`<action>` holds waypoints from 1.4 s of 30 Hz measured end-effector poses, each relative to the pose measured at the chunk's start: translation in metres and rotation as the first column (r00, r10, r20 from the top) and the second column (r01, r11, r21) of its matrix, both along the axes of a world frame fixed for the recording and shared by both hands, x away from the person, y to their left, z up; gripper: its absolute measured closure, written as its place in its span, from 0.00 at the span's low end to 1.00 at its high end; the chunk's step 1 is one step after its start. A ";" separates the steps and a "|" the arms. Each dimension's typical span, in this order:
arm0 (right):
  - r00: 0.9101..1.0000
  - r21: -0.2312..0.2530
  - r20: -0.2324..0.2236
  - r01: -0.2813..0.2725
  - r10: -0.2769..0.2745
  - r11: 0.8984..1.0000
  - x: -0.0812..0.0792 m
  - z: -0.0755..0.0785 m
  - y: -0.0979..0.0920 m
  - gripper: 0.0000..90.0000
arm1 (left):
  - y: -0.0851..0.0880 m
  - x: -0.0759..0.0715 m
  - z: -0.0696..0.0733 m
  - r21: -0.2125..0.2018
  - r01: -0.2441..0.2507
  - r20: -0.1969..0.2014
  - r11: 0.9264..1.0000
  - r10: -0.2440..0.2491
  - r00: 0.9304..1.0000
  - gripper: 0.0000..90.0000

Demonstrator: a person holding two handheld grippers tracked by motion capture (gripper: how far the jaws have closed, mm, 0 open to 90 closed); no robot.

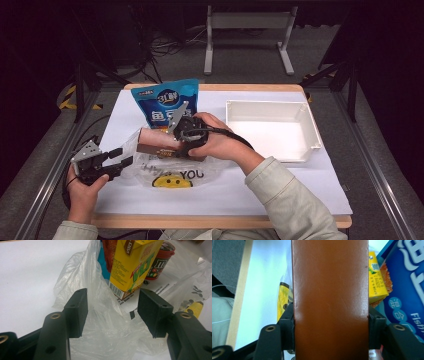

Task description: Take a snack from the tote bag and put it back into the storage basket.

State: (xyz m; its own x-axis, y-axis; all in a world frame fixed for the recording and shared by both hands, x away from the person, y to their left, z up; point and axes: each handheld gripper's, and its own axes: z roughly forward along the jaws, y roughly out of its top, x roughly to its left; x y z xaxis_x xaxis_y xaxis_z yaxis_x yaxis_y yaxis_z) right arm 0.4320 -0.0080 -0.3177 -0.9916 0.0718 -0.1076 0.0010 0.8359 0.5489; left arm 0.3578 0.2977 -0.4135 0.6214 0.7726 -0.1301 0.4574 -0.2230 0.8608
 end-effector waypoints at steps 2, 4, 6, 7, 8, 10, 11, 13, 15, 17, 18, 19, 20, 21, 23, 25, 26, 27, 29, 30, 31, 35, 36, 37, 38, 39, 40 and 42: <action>1.000 0.013 -0.003 -0.004 0.004 1.000 0.000 0.003 -0.003 0.47 | 0.000 0.000 0.000 0.000 0.000 0.000 1.000 0.000 1.000 0.47; 1.000 0.027 -0.004 -0.011 0.011 1.000 -0.001 0.006 -0.005 0.47 | 0.000 0.000 0.000 -0.001 -0.001 0.000 1.000 0.001 1.000 0.47; 1.000 0.033 -0.004 -0.017 0.017 0.999 -0.002 0.009 -0.008 0.47 | 0.000 0.000 0.000 -0.001 -0.002 0.000 1.000 0.002 1.000 0.47; 1.000 0.035 -0.003 -0.016 0.016 0.999 -0.002 0.011 -0.009 0.47 | 0.000 0.000 0.000 0.000 -0.002 0.000 1.000 0.002 1.000 0.47; 1.000 0.042 -0.005 -0.019 0.019 0.999 -0.003 0.013 -0.010 0.47 | 0.000 0.000 0.000 0.001 -0.003 0.000 1.000 0.003 1.000 0.47; 1.000 0.049 -0.004 -0.017 0.018 0.999 -0.003 0.017 -0.013 0.47 | 0.000 0.000 0.000 0.002 -0.004 -0.003 1.000 0.004 1.000 0.47; 1.000 0.049 -0.004 -0.017 0.018 0.999 -0.003 0.017 -0.013 0.47 | 0.000 0.000 0.000 0.002 -0.004 -0.003 1.000 0.004 1.000 0.47; 1.000 0.054 -0.002 -0.011 0.011 0.998 -0.003 0.024 -0.018 0.47 | 0.001 0.000 0.000 0.002 -0.004 0.000 1.000 0.004 1.000 0.47; 1.000 0.055 0.002 -0.011 0.011 0.998 -0.003 0.025 -0.020 0.47 | 0.001 0.000 0.000 0.003 -0.004 -0.002 1.000 0.004 1.000 0.47; 1.000 0.060 0.000 -0.008 0.008 0.998 -0.002 0.029 -0.026 0.47 | 0.001 0.000 0.000 0.003 -0.005 -0.004 1.000 0.005 1.000 0.47; 1.000 0.060 -0.004 -0.001 0.002 0.998 -0.002 0.030 -0.028 0.47 | 0.001 0.000 0.000 0.005 -0.006 -0.003 1.000 0.006 1.000 0.47; 1.000 0.053 0.001 -0.002 0.002 0.999 -0.001 0.031 -0.031 0.47 | 0.001 0.000 0.000 0.006 -0.006 -0.004 1.000 0.006 1.000 0.47; 1.000 0.051 0.004 0.000 0.000 0.999 -0.001 0.032 -0.032 0.47 | 0.001 0.000 -0.001 0.007 -0.006 -0.004 1.000 0.006 1.000 0.47; 1.000 0.046 0.007 0.003 -0.003 0.999 -0.001 0.034 -0.035 0.47 | 0.000 0.000 -0.001 0.006 -0.006 -0.003 1.000 0.006 1.000 0.47; 1.000 0.044 0.010 0.008 -0.009 0.999 0.000 0.037 -0.040 0.47 | 0.000 0.000 -0.001 0.006 -0.006 -0.004 1.000 0.006 1.000 0.47; 1.000 0.039 0.020 0.017 -0.018 0.999 0.000 0.040 -0.045 0.47 | 0.000 0.001 -0.001 0.005 -0.007 -0.005 1.000 0.008 1.000 0.47; 1.000 0.039 0.020 0.018 -0.019 0.999 0.001 0.042 -0.048 0.47 | 0.000 0.000 -0.001 0.005 -0.008 -0.006 1.000 0.008 1.000 0.47; 0.999 0.038 0.022 0.028 -0.029 0.999 0.001 0.044 -0.051 0.47 | 0.000 0.000 -0.001 0.004 -0.010 -0.008 1.000 0.010 1.000 0.47; 0.999 0.040 0.024 0.038 -0.039 0.998 0.002 0.046 -0.057 0.47 | 0.000 0.001 -0.002 0.004 -0.010 -0.010 1.000 0.010 1.000 0.47; 0.999 0.039 0.024 0.038 -0.039 0.998 0.002 0.047 -0.060 0.47 | -0.001 0.001 -0.002 0.005 -0.011 -0.011 1.000 0.011 1.000 0.47; 0.999 0.041 0.026 0.043 -0.044 0.998 0.003 0.049 -0.064 0.47 | -0.001 0.001 -0.002 0.007 -0.010 -0.012 1.000 0.010 1.000 0.47; 0.998 0.059 0.026 0.053 -0.055 0.997 0.006 0.053 -0.076 0.47 | -0.002 0.002 -0.003 0.010 -0.008 -0.013 1.000 0.008 1.000 0.47; 0.997 0.055 0.028 0.064 -0.066 0.996 0.006 0.054 -0.079 0.47 | -0.002 0.002 -0.003 0.009 -0.007 -0.013 1.000 0.008 1.000 0.47; 0.997 0.047 0.030 0.065 -0.066 0.997 0.006 0.055 -0.081 0.47 | -0.001 0.002 -0.003 0.008 -0.009 -0.014 1.000 0.009 1.000 0.47; 0.997 0.047 0.030 0.065 -0.066 0.997 0.006 0.055 -0.081 0.47 | -0.001 0.002 -0.003 0.008 -0.009 -0.014 1.000 0.009 1.000 0.47; 0.997 0.043 0.032 0.066 -0.067 0.997 0.007 0.055 -0.082 0.47 | -0.001 0.001 -0.003 0.004 -0.011 -0.015 1.000 0.011 1.000 0.47; 0.997 0.044 0.035 0.071 -0.073 0.996 0.008 0.056 -0.085 0.47 | -0.001 0.001 -0.003 0.005 -0.010 -0.014 1.000 0.010 1.000 0.47; 0.997 0.035 0.037 0.071 -0.072 0.997 0.009 0.057 -0.089 0.47 | -0.001 0.001 -0.003 0.006 -0.011 -0.012 1.000 0.011 1.000 0.47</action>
State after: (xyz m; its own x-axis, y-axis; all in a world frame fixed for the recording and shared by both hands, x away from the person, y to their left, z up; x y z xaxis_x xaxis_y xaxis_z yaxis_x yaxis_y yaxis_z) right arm 0.4410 -0.0966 -0.2607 -0.9790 0.1468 -0.1416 0.0387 0.8155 0.5775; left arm 0.3592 0.2966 -0.4161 0.6114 0.7801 -0.1326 0.4698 -0.2231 0.8541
